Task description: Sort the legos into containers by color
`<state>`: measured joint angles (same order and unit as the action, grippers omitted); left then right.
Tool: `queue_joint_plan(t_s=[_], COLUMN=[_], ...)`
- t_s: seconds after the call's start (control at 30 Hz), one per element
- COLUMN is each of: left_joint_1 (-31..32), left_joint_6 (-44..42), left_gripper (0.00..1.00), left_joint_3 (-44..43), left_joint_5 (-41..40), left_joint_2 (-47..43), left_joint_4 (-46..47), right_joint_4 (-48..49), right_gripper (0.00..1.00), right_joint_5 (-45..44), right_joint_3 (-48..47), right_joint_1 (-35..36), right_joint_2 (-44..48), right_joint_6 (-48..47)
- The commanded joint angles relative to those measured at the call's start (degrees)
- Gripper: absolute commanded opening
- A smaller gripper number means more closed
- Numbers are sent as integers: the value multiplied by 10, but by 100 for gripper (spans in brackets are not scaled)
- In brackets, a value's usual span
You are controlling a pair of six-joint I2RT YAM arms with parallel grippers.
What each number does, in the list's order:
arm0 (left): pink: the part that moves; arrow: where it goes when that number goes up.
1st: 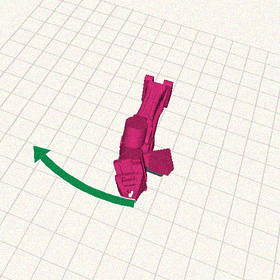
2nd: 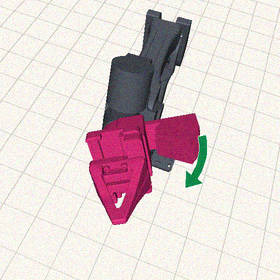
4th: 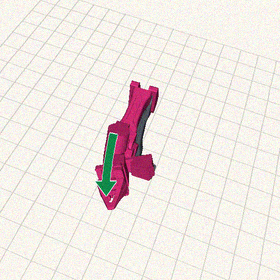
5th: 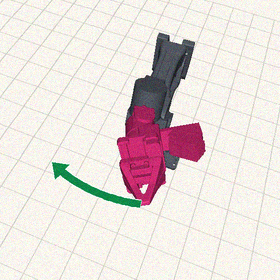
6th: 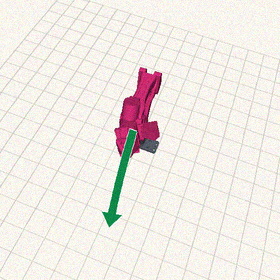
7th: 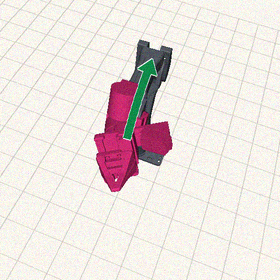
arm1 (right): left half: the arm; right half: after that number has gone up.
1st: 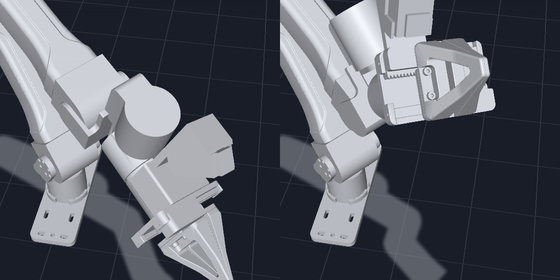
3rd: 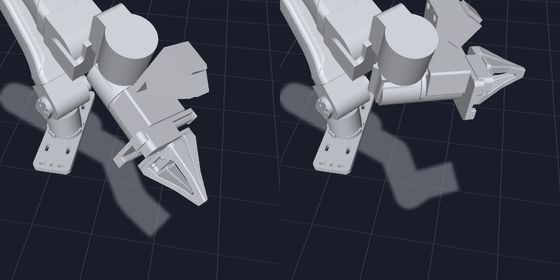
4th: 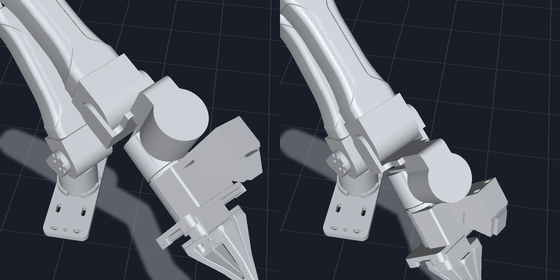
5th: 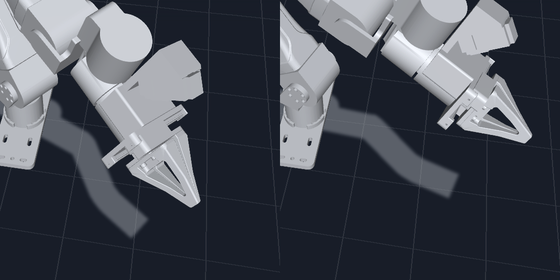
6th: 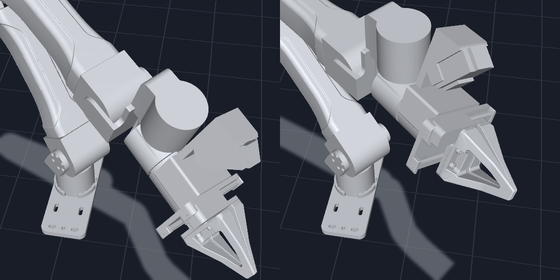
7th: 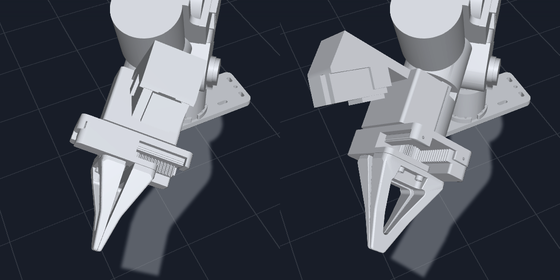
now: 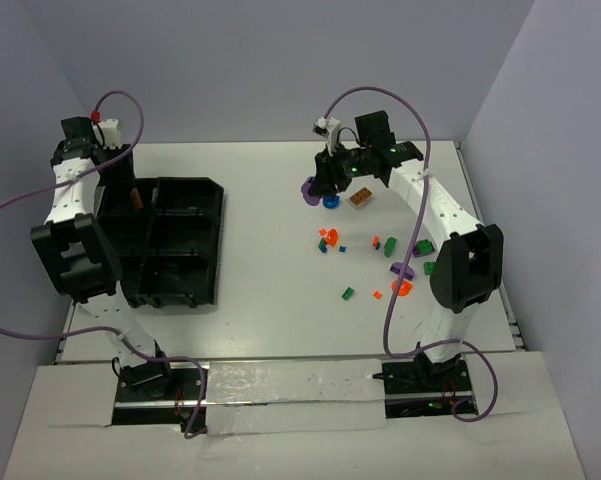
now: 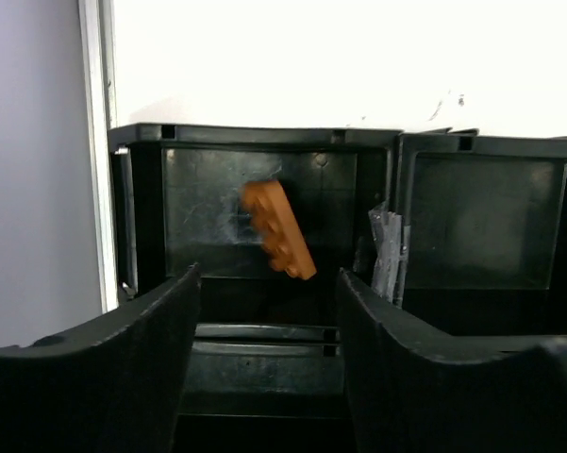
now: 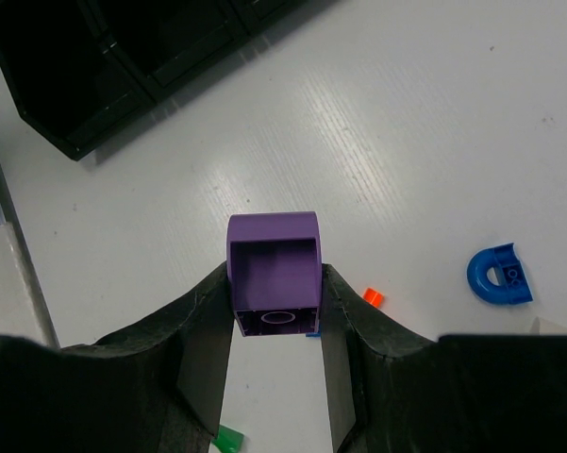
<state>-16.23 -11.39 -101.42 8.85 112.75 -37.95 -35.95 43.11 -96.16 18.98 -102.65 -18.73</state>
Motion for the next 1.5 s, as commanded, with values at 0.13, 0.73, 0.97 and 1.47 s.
queue_joint_plan(t_s=[0.13,0.73,0.97,1.47], left_joint_1=[-5,125,156,203], left_joint_6=[-12,202,315,317], left_gripper=[69,71,71,71], left_joint_3=[4,193,210,225], left_joint_5=[142,629,697,738], left_joint_2=[-67,-210,-211,-219], left_joint_4=[24,249,366,395], right_joint_4=[78,584,620,632], right_gripper=[0,1,1,2], right_joint_5=[38,185,201,211], right_joint_3=[1,34,6,-8], right_joint_1=[8,84,102,113], right_joint_2=[13,-34,-69,-82], right_joint_6=[36,460,508,528])
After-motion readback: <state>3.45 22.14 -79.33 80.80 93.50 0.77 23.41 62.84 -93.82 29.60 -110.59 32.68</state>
